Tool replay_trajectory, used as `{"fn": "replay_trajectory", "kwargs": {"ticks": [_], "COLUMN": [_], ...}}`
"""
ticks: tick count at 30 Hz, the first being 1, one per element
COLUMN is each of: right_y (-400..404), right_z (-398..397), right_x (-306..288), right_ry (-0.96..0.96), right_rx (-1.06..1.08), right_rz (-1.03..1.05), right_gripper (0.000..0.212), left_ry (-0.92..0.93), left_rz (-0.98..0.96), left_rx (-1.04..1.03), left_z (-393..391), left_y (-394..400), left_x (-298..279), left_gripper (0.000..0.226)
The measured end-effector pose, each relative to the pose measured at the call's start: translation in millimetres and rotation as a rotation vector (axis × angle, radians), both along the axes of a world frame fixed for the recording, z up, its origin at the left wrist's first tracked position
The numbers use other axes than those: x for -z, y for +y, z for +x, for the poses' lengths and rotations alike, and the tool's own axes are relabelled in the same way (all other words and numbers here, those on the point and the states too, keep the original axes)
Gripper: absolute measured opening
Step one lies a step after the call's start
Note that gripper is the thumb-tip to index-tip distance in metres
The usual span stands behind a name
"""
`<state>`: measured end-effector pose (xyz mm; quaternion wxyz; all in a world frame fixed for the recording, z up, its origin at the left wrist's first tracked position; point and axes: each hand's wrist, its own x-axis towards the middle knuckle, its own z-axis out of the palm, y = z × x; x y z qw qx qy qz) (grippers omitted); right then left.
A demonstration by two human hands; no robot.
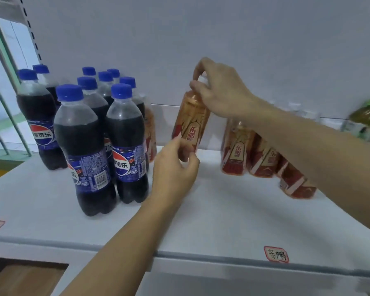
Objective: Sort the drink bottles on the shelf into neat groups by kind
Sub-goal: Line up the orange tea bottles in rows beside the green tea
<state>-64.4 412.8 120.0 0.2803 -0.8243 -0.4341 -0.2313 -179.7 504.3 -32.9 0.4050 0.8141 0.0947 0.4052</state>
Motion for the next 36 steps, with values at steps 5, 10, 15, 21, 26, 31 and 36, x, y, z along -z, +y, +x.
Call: {"fn": "replay_trajectory", "kwargs": {"ticks": [5, 10, 15, 21, 26, 31, 36], "right_y": [-74, -128, -163, -176, -181, -177, -165], "right_z": [-25, -25, 1, 19, 30, 30, 23], "right_x": [-26, -20, -10, 9, 18, 19, 9], "right_ry": [0.02, -0.019, 0.001, 0.048, 0.098, 0.075, 0.066], "right_rx": [0.045, 0.121, 0.185, 0.185, 0.21, 0.182, 0.277], "right_rz": [-0.01, -0.073, -0.203, -0.286, -0.31, -0.318, -0.468], "right_gripper": [0.013, 0.01, 0.012, 0.013, 0.013, 0.014, 0.016], "left_ry": [0.1, 0.363, 0.417, 0.467, 0.512, 0.516, 0.581], "left_rz": [0.029, 0.0, -0.151, -0.078, 0.099, 0.247, 0.336], "left_rx": [0.143, 0.379, 0.462, 0.368, 0.282, 0.236, 0.31], "left_z": [-4, 18, 45, 64, 70, 69, 58], "left_y": [-20, -51, -86, -116, -120, -121, -102], "left_x": [-6, -6, 1, 18, 29, 31, 19], "left_gripper": [0.08, 0.055, 0.058, 0.06, 0.057, 0.059, 0.058]}}
